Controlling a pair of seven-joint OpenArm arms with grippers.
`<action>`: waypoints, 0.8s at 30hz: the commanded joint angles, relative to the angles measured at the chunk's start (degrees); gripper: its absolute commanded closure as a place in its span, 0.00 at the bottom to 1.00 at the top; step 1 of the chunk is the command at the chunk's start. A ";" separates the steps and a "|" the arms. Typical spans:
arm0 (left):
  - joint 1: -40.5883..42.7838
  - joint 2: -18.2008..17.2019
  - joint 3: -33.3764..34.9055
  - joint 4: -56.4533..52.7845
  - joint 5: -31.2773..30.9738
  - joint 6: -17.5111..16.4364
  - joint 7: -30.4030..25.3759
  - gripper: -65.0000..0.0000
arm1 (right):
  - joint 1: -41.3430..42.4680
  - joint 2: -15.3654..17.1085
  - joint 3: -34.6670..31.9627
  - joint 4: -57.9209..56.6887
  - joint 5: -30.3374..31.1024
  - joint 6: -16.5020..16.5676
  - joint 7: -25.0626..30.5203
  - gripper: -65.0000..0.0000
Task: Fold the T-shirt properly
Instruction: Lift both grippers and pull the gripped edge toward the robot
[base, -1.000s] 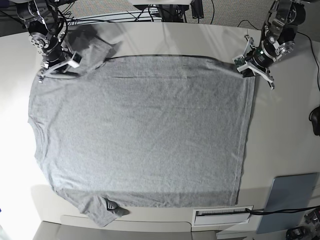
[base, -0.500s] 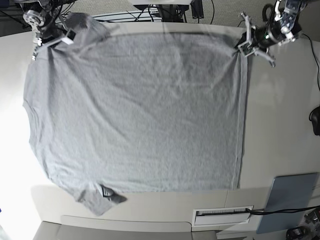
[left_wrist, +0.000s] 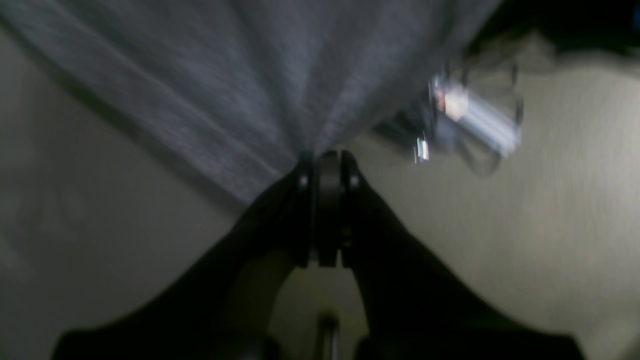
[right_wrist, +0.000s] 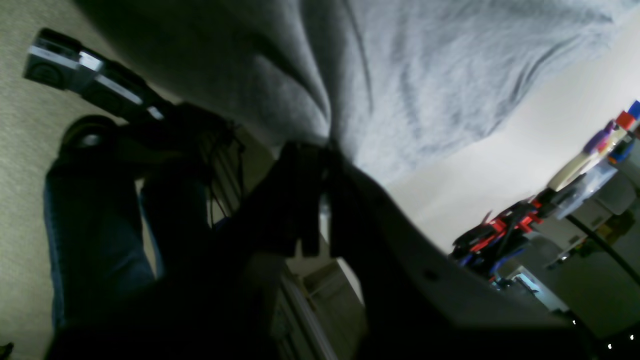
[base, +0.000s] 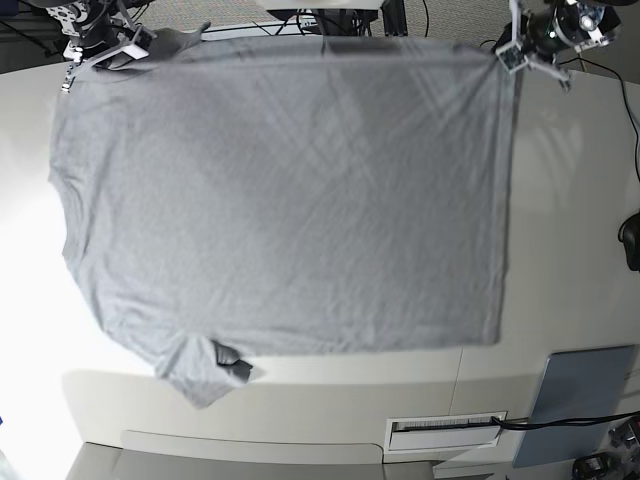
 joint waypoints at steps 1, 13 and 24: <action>1.03 -0.70 -1.51 1.22 -0.02 0.03 -0.22 1.00 | -0.50 0.81 0.55 1.16 -0.55 -0.94 -0.52 1.00; -4.00 -0.55 -5.44 3.54 -3.98 2.40 -3.04 1.00 | 6.78 0.81 0.55 2.27 -3.54 -7.10 -1.88 1.00; -11.47 -0.22 -5.33 2.60 -3.85 6.56 -2.86 1.00 | 19.47 0.85 0.52 -0.13 2.97 -5.64 1.42 1.00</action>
